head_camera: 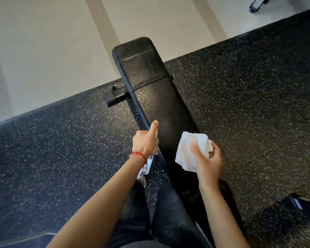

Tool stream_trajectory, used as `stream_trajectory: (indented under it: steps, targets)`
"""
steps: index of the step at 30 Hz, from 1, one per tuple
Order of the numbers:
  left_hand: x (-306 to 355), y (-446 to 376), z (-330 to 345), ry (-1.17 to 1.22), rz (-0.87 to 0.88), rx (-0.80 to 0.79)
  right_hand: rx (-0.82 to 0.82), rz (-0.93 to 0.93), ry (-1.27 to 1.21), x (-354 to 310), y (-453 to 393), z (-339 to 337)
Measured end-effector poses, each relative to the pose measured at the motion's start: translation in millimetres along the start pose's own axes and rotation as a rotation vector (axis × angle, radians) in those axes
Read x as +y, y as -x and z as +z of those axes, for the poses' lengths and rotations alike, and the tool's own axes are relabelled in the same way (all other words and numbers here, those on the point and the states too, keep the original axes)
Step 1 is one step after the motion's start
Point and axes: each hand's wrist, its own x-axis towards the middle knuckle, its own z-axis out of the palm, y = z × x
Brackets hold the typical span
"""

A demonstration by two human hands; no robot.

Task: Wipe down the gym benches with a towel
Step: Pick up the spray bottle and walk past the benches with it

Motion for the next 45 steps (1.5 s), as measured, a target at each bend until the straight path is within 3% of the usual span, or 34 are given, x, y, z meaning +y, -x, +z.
stream_trajectory:
  steps: [13,29,36,45]
  targets:
    - [62,-98,-63,0.073,0.028,0.069,-0.034,-0.019,-0.002,-60,-41,110]
    - [172,-212,-92,0.162,0.051,0.153,-0.166,-0.028,-0.013,-143,-149,237]
    - [178,-243,-121,0.175,0.004,0.182,-0.227,-0.043,0.046,-166,-161,282]
    - [171,-281,-224,0.152,-0.002,0.308,-0.375,-0.099,0.128,-190,-127,388]
